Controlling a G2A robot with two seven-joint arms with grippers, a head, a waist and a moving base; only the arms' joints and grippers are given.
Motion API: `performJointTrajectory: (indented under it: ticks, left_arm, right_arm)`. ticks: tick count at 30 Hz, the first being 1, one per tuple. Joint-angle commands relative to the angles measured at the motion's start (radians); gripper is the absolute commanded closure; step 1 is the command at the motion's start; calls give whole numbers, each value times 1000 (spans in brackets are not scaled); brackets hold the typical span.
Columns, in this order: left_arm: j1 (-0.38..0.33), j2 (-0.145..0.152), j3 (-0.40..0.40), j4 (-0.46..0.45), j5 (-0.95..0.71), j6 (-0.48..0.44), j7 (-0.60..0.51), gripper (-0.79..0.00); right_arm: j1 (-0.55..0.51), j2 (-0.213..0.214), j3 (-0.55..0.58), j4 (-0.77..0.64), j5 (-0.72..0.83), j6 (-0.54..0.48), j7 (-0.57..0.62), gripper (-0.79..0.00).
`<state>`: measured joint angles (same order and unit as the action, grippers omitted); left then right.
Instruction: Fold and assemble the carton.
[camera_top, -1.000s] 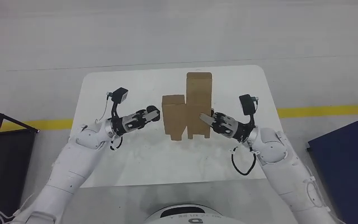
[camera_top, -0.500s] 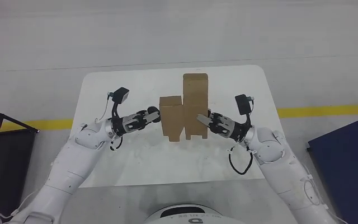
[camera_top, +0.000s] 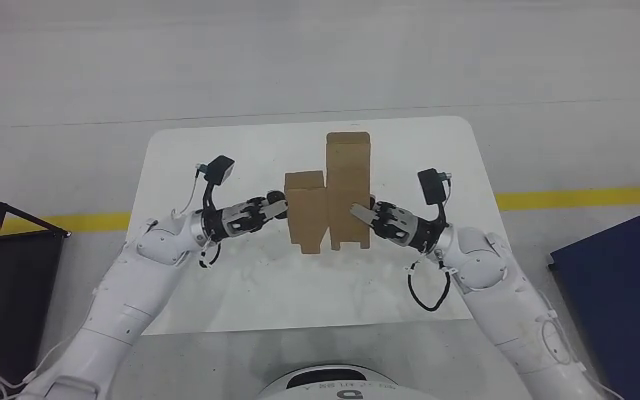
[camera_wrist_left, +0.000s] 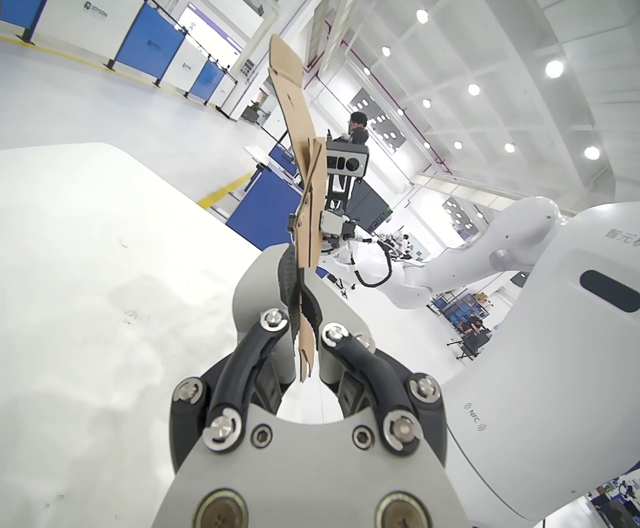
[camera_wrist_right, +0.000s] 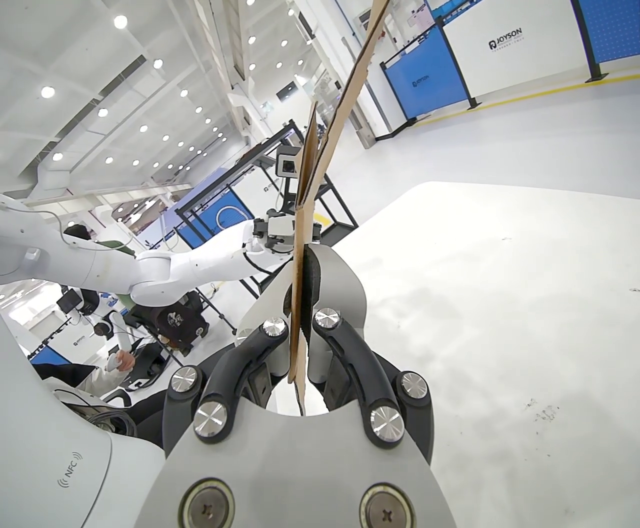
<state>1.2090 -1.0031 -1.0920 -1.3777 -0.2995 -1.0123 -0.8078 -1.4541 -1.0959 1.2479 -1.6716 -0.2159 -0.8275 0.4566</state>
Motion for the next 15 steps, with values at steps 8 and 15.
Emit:
performJointTrajectory:
  ticks: [8,15]
  left_arm:
    - [-6,-5,3,-5,5,0,0,0]
    - [-10,-10,1,-5,5,0,0,0]
  right_arm:
    - [9,2,-17,3,16,-4,16,0]
    - [17,4,-32,7,22,-5,35,0]
